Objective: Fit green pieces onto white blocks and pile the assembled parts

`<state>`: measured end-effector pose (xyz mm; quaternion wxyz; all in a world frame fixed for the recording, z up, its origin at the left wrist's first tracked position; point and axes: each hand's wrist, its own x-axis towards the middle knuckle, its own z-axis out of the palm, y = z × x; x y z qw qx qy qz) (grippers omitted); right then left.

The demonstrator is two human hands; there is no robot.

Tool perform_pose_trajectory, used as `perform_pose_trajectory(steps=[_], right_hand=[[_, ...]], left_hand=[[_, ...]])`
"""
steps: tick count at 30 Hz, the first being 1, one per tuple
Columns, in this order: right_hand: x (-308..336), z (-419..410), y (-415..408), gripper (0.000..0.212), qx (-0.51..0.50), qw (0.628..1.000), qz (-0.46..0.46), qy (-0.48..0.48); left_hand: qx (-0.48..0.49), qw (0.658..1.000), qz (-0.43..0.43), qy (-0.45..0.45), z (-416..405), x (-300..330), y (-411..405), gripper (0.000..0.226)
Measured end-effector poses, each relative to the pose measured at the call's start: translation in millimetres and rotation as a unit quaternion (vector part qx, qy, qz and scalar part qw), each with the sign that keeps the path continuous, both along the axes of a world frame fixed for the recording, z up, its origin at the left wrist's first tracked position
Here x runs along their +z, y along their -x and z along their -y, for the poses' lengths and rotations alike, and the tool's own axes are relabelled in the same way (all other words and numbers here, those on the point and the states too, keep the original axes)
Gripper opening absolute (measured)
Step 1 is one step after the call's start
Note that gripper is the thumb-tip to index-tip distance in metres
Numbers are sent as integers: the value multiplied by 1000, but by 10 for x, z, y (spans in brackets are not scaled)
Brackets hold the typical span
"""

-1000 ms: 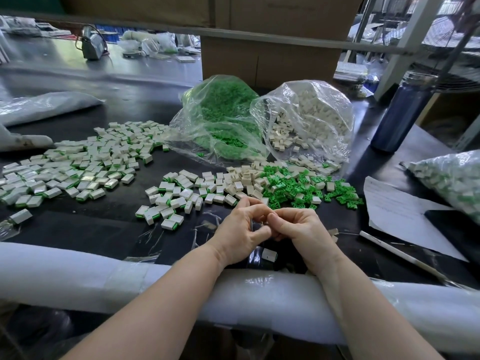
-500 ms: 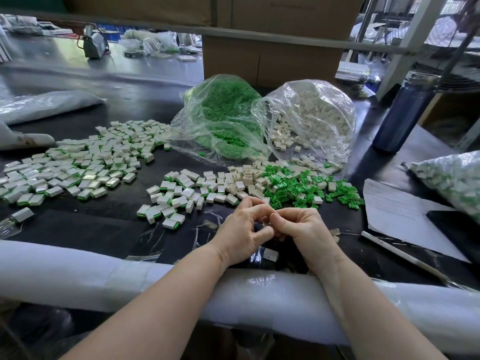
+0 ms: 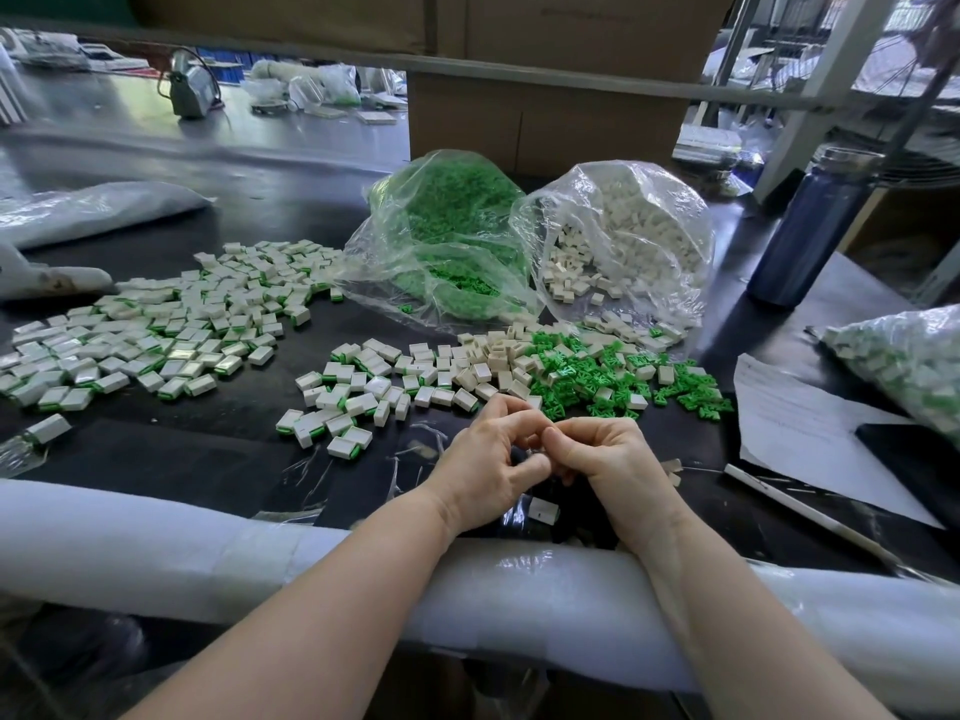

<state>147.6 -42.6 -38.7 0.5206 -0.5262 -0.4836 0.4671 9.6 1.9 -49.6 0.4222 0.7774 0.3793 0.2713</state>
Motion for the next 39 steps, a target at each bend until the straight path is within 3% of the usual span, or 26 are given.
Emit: perform_pose_trajectory(steps=[39], right_hand=[[11, -2, -5, 15, 25, 999, -28, 14]], left_hand=[[-11, 999, 29, 10, -4, 10, -1, 11]])
